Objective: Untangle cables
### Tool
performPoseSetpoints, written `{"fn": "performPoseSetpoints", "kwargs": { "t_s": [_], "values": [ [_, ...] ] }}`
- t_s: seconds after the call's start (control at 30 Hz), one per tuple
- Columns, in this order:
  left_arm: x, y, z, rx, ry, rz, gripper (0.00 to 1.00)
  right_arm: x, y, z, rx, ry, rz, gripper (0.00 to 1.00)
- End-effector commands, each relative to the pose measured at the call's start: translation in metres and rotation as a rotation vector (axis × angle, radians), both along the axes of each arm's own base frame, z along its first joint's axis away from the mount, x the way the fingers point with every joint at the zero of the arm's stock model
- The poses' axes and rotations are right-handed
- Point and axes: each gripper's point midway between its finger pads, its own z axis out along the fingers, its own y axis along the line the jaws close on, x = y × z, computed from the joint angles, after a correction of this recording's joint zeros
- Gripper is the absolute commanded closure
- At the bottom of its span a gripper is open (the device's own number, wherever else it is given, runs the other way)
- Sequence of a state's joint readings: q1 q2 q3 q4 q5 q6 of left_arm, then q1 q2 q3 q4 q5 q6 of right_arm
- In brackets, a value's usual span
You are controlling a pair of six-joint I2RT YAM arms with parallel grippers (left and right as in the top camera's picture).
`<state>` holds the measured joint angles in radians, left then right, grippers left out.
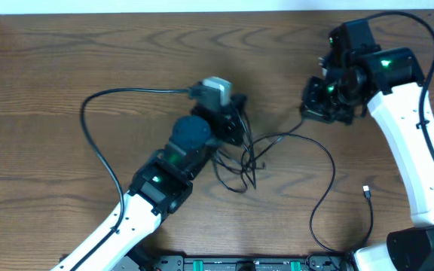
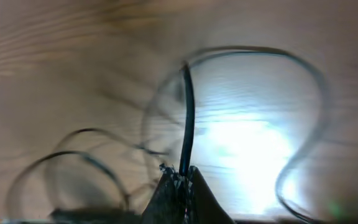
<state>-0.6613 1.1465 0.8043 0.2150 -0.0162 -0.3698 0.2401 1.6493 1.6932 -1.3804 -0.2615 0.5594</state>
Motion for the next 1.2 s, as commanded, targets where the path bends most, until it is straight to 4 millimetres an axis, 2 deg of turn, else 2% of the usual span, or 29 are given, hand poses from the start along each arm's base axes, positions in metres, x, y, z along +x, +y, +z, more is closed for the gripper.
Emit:
{"fn": "performPoseSetpoints", "kwargs": {
  "t_s": [0.0, 0.13, 0.2, 0.3, 0.47, 0.63, 0.77, 0.83, 0.9, 0.97, 1.0, 1.03, 1.13, 1.17],
  "values": [
    [0.019, 0.039, 0.013, -0.028, -0.03, 0.218, 0.92, 0.002, -0.039, -0.004, -0.179, -0.01, -0.063, 0.99],
    [0.026, 0.053, 0.013, -0.073, -0.012, 0.299, 0.92, 0.002, -0.057, -0.005, -0.281, -0.018, -0.087, 0.99],
    [0.03, 0.067, 0.014, -0.125, 0.004, 0.383, 0.92, 0.002, -0.069, -0.005, -0.341, -0.02, -0.12, 0.99],
    [0.036, 0.098, 0.016, -0.213, 0.01, 0.564, 0.92, 0.0, -0.114, 0.001, -0.534, -0.024, -0.254, 0.98],
    [0.04, 0.145, 0.02, -0.295, -0.018, 0.796, 0.92, -0.021, -0.193, 0.015, -0.78, 0.031, -0.479, 0.99],
    [0.043, 0.167, 0.022, -0.299, -0.03, 0.853, 0.92, -0.039, -0.244, 0.017, -0.799, 0.1, -0.648, 0.99],
    [0.046, 0.182, 0.022, -0.302, -0.033, 0.896, 0.92, -0.05, -0.266, 0.009, -0.702, 0.151, -0.763, 0.99],
    [0.047, 0.18, 0.021, -0.347, -0.016, 0.879, 0.92, -0.048, -0.267, 0.004, -0.625, 0.159, -0.739, 0.99],
    [0.05, 0.162, 0.019, -0.399, 0.027, 0.781, 0.92, -0.039, -0.254, -0.003, -0.504, 0.148, -0.637, 0.99],
    [0.052, 0.13, 0.017, -0.426, 0.087, 0.603, 0.92, -0.022, -0.221, -0.007, -0.312, 0.105, -0.463, 0.97],
    [0.051, 0.117, 0.017, -0.433, 0.107, 0.534, 0.92, -0.014, -0.201, -0.007, -0.211, 0.074, -0.376, 0.93],
    [0.05, 0.107, 0.019, -0.442, 0.118, 0.478, 0.92, -0.007, -0.182, -0.004, -0.117, 0.04, -0.293, 0.85],
    [0.047, 0.086, 0.028, -0.474, 0.118, 0.349, 0.92, 0.01, -0.125, 0.011, 0.12, -0.09, -0.03, 0.52],
    [0.046, 0.08, 0.035, -0.489, 0.108, 0.311, 0.92, 0.012, -0.112, 0.014, 0.165, -0.117, 0.028, 0.44]
  ]
}}
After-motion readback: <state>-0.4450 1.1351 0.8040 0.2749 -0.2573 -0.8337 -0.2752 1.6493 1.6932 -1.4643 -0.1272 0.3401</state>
